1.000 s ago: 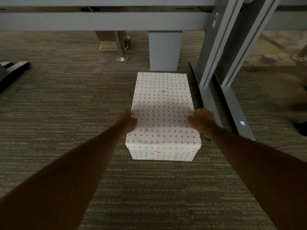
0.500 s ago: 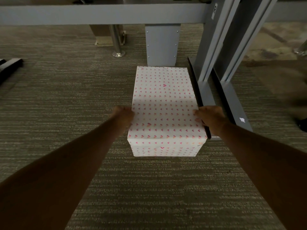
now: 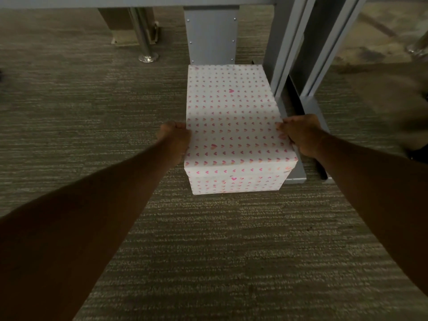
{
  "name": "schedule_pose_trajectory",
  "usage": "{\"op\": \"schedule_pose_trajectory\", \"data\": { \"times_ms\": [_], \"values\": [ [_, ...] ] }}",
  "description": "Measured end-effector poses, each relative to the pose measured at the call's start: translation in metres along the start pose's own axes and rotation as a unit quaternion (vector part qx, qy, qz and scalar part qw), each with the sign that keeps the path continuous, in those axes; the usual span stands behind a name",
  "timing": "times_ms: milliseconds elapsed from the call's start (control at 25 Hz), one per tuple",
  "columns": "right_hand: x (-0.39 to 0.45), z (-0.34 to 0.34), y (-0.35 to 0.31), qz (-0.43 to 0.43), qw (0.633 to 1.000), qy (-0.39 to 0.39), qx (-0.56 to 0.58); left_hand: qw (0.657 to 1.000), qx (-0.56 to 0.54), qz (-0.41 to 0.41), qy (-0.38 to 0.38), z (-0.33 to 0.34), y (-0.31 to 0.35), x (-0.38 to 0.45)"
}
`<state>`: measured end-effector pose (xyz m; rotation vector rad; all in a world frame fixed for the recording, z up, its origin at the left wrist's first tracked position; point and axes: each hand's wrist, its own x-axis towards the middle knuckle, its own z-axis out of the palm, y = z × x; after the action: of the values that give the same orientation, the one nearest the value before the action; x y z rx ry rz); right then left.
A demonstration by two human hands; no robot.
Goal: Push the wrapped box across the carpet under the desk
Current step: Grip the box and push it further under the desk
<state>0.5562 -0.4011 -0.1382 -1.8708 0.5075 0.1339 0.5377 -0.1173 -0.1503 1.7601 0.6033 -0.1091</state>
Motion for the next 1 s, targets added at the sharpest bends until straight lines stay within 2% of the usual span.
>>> {"op": "schedule_pose_trajectory", "data": {
  "times_ms": [200, 760, 1000],
  "values": [
    [0.013, -0.006, 0.005, -0.002, 1.0, 0.0, 0.001, 0.999, 0.011, -0.011, 0.028, 0.017, 0.002, 0.006],
    [0.037, -0.007, 0.011, -0.007, 0.999, 0.025, -0.022, 0.999, 0.032, 0.024, 0.01, 0.029, 0.005, 0.01],
    [0.03, 0.0, 0.012, -0.029, 0.997, 0.032, -0.065, 0.995, 0.1, 0.023, 0.004, 0.034, 0.008, 0.004]
  ]
}}
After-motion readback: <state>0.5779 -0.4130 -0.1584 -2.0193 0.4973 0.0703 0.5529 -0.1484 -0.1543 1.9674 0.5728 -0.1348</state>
